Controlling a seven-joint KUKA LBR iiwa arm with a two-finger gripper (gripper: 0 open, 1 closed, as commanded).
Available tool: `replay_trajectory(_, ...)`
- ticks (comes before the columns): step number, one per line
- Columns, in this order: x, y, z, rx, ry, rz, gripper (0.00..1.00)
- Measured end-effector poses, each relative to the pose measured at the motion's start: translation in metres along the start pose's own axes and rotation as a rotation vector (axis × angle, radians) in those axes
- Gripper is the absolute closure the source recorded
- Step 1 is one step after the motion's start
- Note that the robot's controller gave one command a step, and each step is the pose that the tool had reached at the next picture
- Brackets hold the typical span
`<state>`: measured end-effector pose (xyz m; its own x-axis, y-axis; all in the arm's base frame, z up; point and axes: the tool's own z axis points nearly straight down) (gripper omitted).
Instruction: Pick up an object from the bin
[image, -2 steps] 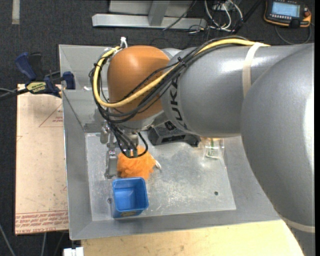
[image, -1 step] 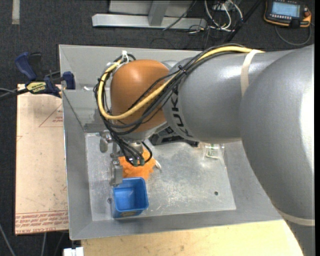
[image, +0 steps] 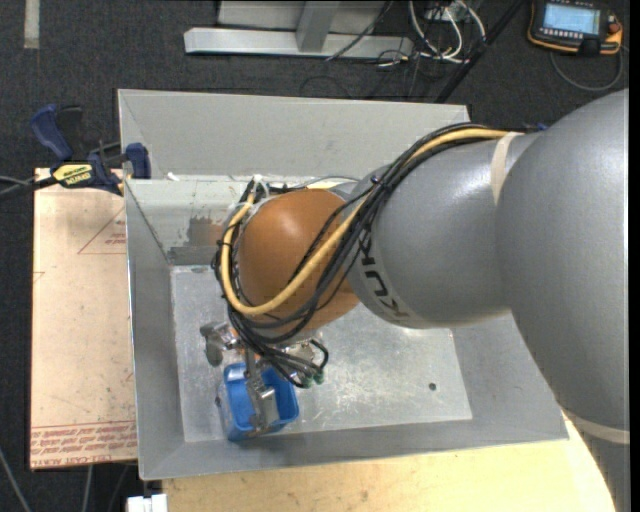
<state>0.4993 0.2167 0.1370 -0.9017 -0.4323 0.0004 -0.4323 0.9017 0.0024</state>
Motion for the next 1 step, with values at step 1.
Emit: replay_trajectory(1,0.0036,-0.0137,0.0049,-0.001,-0.006,-0.194,0.00)
